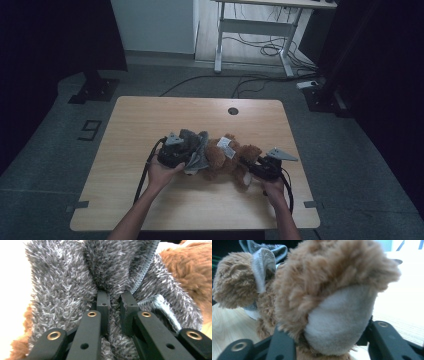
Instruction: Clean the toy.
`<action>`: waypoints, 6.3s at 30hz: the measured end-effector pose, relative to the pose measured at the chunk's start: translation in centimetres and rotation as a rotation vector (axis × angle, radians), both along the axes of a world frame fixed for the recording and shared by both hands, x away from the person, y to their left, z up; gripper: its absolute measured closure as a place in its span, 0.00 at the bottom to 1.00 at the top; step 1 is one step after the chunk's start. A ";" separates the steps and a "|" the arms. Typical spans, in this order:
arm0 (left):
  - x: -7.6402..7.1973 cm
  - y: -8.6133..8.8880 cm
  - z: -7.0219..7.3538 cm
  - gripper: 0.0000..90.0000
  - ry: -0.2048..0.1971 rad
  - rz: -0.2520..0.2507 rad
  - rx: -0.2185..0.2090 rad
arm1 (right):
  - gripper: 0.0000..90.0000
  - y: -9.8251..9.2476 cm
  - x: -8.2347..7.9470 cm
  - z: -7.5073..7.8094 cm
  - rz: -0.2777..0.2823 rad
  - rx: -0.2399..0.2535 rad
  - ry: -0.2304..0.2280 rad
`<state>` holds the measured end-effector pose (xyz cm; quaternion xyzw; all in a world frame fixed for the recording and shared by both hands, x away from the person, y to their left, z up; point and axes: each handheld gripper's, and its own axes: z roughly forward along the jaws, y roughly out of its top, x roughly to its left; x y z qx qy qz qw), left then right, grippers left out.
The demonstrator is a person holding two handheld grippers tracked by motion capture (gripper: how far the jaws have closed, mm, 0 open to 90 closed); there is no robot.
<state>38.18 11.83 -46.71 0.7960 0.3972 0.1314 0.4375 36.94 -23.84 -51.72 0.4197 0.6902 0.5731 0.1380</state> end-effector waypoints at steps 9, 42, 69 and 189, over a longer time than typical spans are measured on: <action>-0.7 1.5 0.3 0.88 -0.003 0.008 -0.014 | 0.68 -0.2 0.0 -0.2 0.029 -0.021 -0.004; 3.4 -7.8 5.7 0.88 0.032 -0.119 -0.003 | 0.71 -0.1 -0.1 -0.3 0.068 -0.043 -0.074; 0.9 1.5 4.3 0.89 -0.005 0.012 0.075 | 0.72 -0.3 0.1 -0.5 0.069 -0.031 -0.048; 1.1 0.4 4.8 0.88 0.080 -0.051 -0.040 | 0.73 -0.1 0.3 -1.1 0.101 -0.041 -0.051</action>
